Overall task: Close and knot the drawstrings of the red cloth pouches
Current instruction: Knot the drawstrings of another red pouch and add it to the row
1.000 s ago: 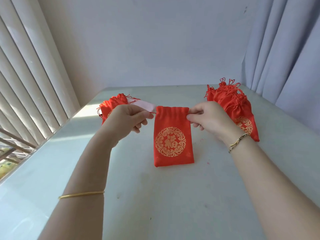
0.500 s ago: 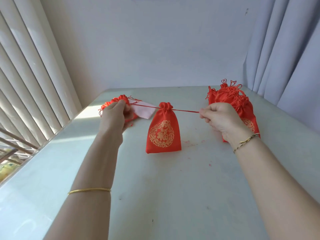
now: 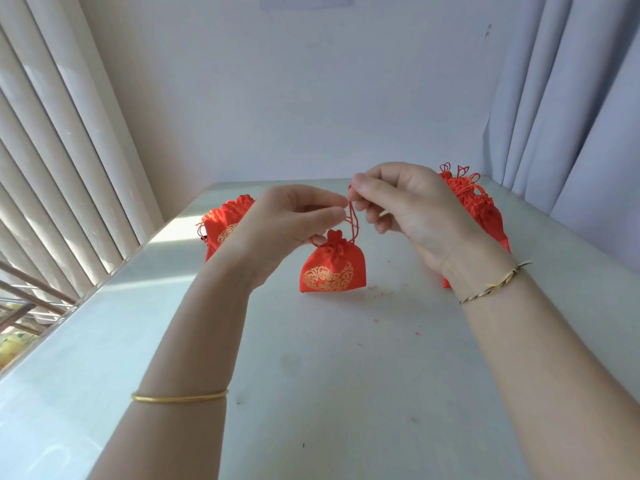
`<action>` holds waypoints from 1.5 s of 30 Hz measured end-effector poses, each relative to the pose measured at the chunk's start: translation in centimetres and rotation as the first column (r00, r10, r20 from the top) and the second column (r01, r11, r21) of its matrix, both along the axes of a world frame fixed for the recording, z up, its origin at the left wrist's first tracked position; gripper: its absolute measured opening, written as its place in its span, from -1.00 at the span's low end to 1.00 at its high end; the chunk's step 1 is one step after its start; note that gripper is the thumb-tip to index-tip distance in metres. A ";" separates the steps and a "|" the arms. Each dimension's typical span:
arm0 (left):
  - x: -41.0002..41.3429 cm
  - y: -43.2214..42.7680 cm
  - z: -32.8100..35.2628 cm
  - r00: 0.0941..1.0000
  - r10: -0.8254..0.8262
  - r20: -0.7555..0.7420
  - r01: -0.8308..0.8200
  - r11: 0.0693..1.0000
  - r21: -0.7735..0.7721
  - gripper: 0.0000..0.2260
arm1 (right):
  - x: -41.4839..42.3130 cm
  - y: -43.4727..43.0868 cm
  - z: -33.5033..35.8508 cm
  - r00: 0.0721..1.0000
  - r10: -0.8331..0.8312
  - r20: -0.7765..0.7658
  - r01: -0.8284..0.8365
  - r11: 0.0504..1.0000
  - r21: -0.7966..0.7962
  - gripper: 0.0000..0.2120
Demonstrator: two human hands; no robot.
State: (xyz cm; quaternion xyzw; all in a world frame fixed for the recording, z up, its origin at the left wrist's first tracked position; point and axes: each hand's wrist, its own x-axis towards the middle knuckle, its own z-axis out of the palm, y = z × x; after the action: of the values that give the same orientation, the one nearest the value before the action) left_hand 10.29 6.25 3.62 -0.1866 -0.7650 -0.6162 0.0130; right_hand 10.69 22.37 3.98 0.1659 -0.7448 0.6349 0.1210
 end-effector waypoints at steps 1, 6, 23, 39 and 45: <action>0.2 0.2 0.1 1.000 0.005 -0.020 -0.006 0.999 -0.035 -0.94 | 0.1 -0.3 0.0 1.000 0.014 -0.014 -0.014 1.000 0.003 -0.78; -0.2 0.4 -0.2 0.999 -0.019 -0.034 0.017 0.997 -0.080 -0.95 | 0.1 -0.6 -0.2 0.999 0.047 0.011 -0.047 0.996 -0.073 -0.79; -0.4 0.4 -0.1 0.997 -0.030 0.065 0.017 0.981 0.193 -0.94 | -0.5 -0.3 -1.4 0.974 0.047 0.223 -0.080 0.987 0.141 -0.88; -0.7 -0.2 -0.2 0.987 -0.042 0.154 -0.004 0.958 0.288 -0.91 | -0.7 -0.2 -1.1 0.998 0.031 0.051 -0.033 0.999 0.038 -0.83; -0.4 -0.3 0.1 0.988 -0.029 0.153 -0.017 0.956 0.294 -0.83 | -0.3 -0.5 -1.5 0.989 0.142 -0.030 -0.136 0.979 0.153 -0.76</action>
State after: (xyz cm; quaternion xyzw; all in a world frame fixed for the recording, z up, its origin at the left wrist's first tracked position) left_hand 9.87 5.95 3.75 -0.1360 -0.6628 -0.7360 -0.0212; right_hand 10.38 21.87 2.49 0.2391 -0.7745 0.5803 0.0785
